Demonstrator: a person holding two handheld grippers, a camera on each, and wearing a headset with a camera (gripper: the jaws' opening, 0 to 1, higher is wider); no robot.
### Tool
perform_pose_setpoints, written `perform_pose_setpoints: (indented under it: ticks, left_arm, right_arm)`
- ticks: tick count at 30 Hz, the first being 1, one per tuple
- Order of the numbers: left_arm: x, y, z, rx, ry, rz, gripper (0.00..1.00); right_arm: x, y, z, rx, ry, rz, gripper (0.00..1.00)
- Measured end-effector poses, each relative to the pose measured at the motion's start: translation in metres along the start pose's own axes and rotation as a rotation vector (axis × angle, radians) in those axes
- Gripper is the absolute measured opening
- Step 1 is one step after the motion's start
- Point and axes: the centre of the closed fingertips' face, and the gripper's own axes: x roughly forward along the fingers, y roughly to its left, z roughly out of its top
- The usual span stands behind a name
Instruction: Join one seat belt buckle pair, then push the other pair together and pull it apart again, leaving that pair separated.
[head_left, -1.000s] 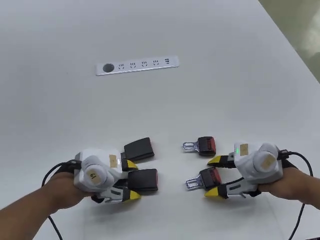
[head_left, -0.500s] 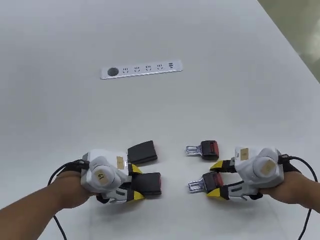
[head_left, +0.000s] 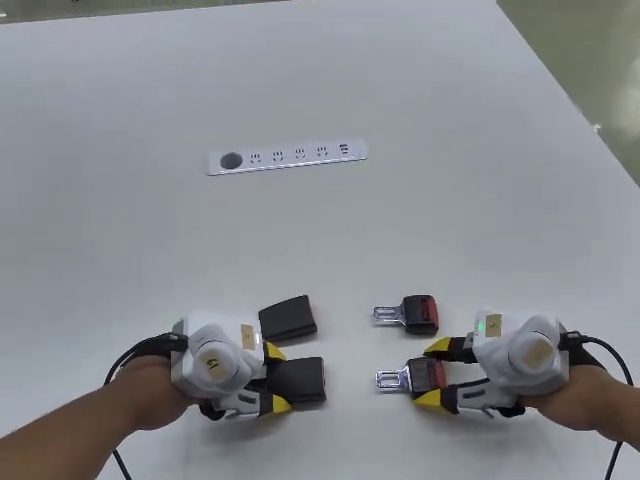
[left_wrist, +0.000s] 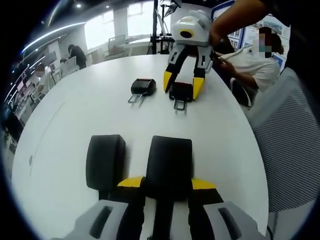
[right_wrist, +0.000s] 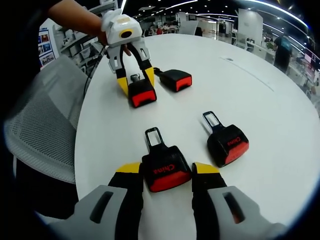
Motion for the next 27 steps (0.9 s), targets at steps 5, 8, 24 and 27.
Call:
perform_pose_setpoints:
  ticks: [5,8,24,27]
  left_arm:
    - [0.000,0.000,0.000,-0.005,0.012,0.000,0.34]
    - [0.000,0.001,-0.001,-0.005,0.015,-0.001,0.34]
    - [0.002,0.003,-0.002,-0.004,0.037,-0.002,0.34]
    - [0.002,0.002,-0.001,-0.004,0.039,-0.003,0.34]
  right_arm:
    - [0.001,-0.001,0.000,-0.003,0.008,0.004,0.36]
    - [0.001,0.000,0.001,-0.005,0.003,0.005,0.36]
    - [0.026,0.003,0.026,-0.014,-0.027,0.016,0.36]
    - [0.031,0.007,0.032,-0.015,-0.033,0.019,0.36]
